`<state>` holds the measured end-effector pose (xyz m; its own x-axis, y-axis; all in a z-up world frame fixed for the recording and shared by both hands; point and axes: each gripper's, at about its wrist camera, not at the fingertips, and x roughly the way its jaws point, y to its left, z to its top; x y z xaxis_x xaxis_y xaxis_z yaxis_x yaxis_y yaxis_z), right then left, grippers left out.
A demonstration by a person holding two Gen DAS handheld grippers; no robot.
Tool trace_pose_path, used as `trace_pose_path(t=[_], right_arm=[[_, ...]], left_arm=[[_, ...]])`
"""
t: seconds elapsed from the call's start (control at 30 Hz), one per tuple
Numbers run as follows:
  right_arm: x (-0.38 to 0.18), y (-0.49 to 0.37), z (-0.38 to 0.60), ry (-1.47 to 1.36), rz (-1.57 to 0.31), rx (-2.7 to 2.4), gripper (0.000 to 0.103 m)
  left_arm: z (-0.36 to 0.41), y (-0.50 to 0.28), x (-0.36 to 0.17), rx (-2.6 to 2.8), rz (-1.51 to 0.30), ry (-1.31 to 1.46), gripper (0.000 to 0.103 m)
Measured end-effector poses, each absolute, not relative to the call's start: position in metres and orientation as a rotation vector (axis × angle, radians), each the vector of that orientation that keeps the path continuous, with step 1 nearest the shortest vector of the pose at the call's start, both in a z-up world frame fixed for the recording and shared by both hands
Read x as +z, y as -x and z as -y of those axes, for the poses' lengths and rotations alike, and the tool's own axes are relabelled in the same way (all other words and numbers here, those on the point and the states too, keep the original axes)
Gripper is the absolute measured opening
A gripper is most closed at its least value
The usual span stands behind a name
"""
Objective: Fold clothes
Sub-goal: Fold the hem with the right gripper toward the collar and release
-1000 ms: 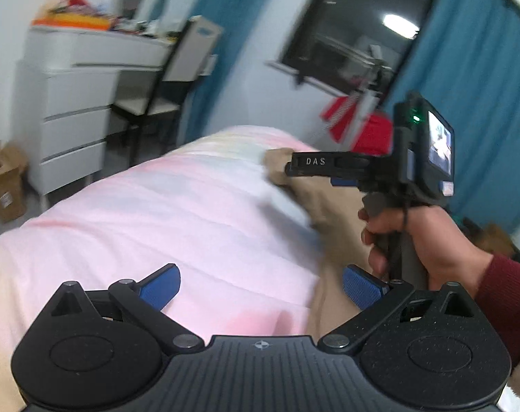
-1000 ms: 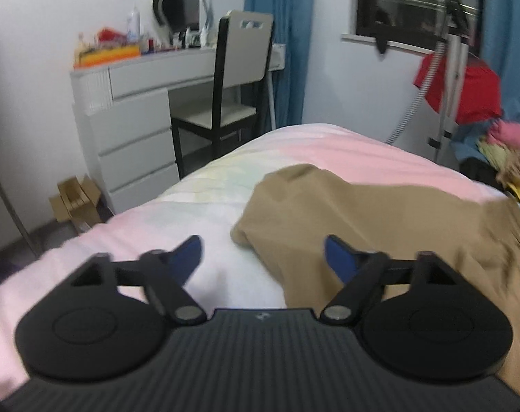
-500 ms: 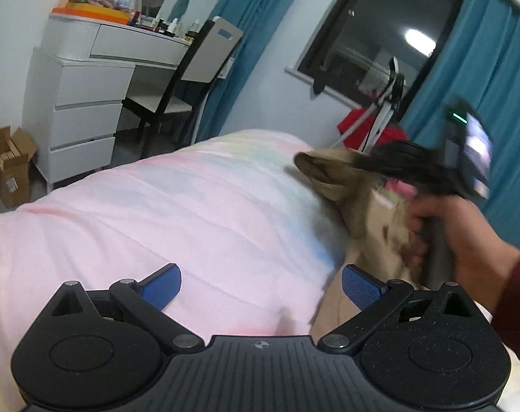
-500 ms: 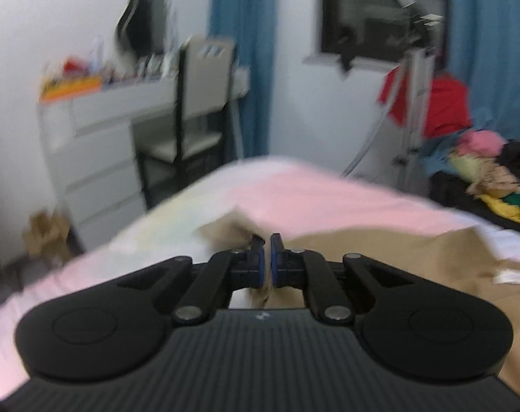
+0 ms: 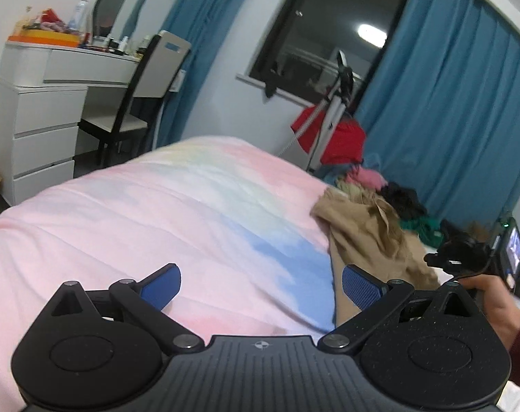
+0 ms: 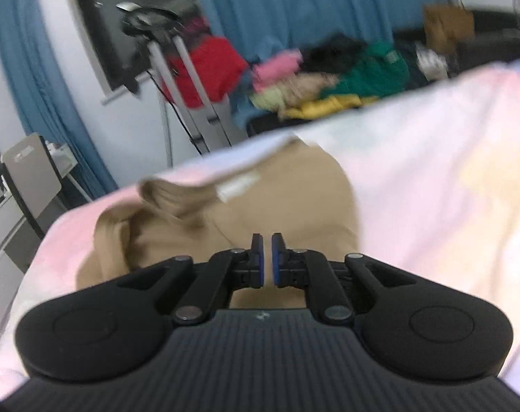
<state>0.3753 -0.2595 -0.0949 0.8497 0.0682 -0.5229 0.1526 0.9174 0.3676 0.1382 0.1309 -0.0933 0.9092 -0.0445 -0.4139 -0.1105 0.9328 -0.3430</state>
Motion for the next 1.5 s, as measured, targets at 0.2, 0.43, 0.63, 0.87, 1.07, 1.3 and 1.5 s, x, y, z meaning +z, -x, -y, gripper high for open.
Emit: trace_pose_path(t=[0.2,0.43,0.63,0.87,1.07,1.3,1.5], right_arm=[[-0.077,-0.357,0.250,-0.287,-0.538,0.105,0.076],[-0.061,-0.363,0.205,-0.273,-0.508,0.308,0.070],[-0.075,-0.411,0.174,-0.325,-0.574,0.266,0.032],[-0.073,-0.403,0.181,-0.356,-0.407,0.152,0.003],[-0.105,-0.420,0.218,-0.393,-0.468,-0.057,0.003],[-0.110,-0.421,0.233,-0.480,-0.498,-0.065,0.007],[-0.064,-0.365,0.216,-0.363,-0.525,0.011,0.075]], left_arm=[[-0.113,-0.141,-0.096,0.008,-0.441,0.336,0.101],[-0.112,-0.138,-0.096,0.007,-0.449,0.344,0.101],[-0.117,-0.144,-0.100,0.001,-0.465,0.350,0.101],[-0.111,-0.132,-0.096,-0.057,-0.410,0.317,0.102],[-0.104,-0.123,-0.095,-0.084,-0.378,0.263,0.102],[-0.107,-0.132,-0.103,-0.071,-0.416,0.268,0.102],[-0.109,-0.132,-0.096,-0.049,-0.356,0.216,0.102]])
